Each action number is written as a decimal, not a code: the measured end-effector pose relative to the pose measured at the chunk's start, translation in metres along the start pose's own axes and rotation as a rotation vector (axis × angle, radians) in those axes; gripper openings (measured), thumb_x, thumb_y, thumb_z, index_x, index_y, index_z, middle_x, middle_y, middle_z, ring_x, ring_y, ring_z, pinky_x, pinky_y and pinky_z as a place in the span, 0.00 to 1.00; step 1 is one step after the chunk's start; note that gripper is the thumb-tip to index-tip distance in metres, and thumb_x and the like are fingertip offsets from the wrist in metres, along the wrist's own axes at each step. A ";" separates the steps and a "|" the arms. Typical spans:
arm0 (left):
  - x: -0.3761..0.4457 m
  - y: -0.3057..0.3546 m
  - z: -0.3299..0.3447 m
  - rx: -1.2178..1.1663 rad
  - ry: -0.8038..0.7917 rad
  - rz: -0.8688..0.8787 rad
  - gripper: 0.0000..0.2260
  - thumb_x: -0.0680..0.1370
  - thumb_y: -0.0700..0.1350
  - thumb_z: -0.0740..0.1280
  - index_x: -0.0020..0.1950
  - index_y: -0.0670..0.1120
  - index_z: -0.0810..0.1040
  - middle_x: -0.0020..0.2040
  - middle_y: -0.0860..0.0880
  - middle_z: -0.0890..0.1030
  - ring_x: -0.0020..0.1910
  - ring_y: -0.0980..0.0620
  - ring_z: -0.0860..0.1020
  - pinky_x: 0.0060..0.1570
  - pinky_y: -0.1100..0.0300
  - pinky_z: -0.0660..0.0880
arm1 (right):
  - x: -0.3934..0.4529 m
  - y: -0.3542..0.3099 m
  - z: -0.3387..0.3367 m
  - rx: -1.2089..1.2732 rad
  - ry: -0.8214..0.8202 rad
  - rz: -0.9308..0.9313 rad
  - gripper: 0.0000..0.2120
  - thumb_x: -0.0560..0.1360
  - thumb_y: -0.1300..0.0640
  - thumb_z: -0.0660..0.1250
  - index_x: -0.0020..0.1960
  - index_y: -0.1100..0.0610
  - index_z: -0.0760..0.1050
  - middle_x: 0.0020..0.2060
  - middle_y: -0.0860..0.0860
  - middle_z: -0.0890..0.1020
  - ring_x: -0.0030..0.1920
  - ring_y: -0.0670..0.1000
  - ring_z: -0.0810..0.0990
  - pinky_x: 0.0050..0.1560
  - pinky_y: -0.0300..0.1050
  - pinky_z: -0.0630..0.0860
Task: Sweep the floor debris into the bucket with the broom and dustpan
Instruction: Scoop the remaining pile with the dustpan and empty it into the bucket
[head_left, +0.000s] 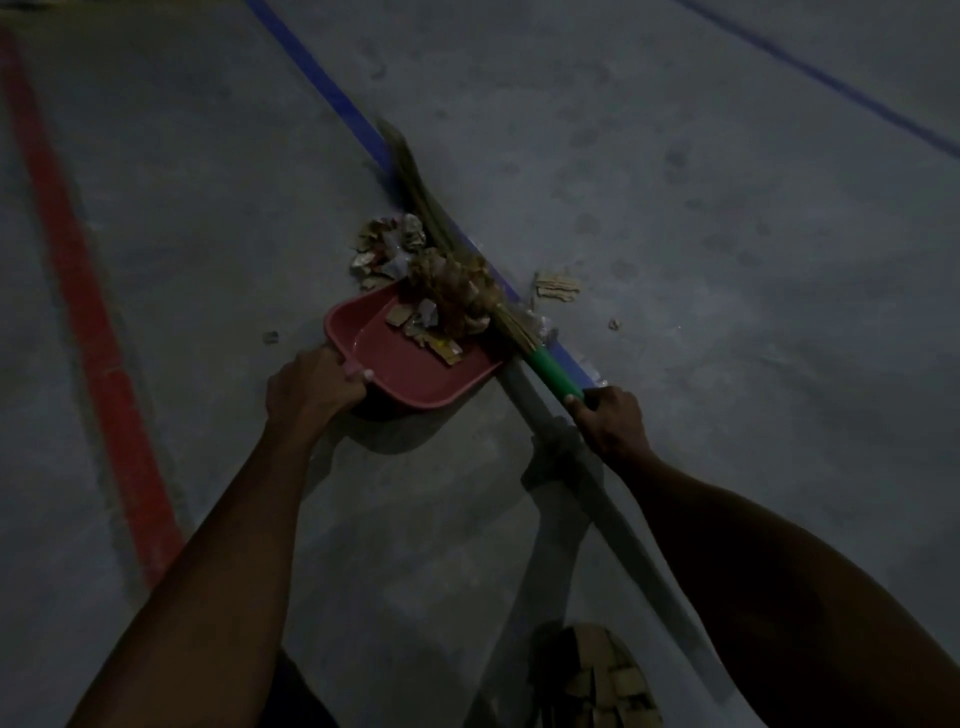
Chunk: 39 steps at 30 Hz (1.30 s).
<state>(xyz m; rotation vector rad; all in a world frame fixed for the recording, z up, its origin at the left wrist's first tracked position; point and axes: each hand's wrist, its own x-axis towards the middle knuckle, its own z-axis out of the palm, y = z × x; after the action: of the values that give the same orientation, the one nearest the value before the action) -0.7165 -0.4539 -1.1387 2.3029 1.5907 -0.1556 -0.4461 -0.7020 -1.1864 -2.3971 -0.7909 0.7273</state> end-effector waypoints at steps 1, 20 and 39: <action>0.000 0.003 0.000 -0.007 0.007 0.005 0.24 0.74 0.62 0.67 0.61 0.46 0.79 0.58 0.40 0.80 0.54 0.39 0.80 0.48 0.53 0.72 | -0.003 0.000 -0.001 -0.011 -0.005 -0.011 0.12 0.82 0.48 0.64 0.42 0.52 0.76 0.31 0.49 0.75 0.31 0.47 0.73 0.29 0.35 0.63; -0.001 0.009 0.012 -0.119 -0.015 -0.034 0.28 0.76 0.65 0.64 0.64 0.43 0.77 0.62 0.37 0.78 0.59 0.35 0.77 0.56 0.48 0.74 | -0.031 -0.008 -0.015 0.038 0.127 -0.112 0.16 0.81 0.48 0.66 0.58 0.59 0.82 0.31 0.48 0.78 0.30 0.46 0.75 0.31 0.38 0.66; -0.018 -0.011 -0.005 -0.173 -0.037 0.057 0.20 0.77 0.61 0.66 0.38 0.45 0.71 0.43 0.40 0.79 0.45 0.40 0.80 0.42 0.53 0.73 | -0.010 -0.014 -0.009 -0.102 0.098 0.074 0.17 0.79 0.45 0.66 0.43 0.58 0.80 0.32 0.54 0.79 0.31 0.52 0.76 0.31 0.41 0.70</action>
<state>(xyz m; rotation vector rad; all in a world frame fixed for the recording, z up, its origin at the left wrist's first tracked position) -0.7341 -0.4642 -1.1312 2.1973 1.4585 -0.0446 -0.4526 -0.7014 -1.1677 -2.5444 -0.7183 0.6066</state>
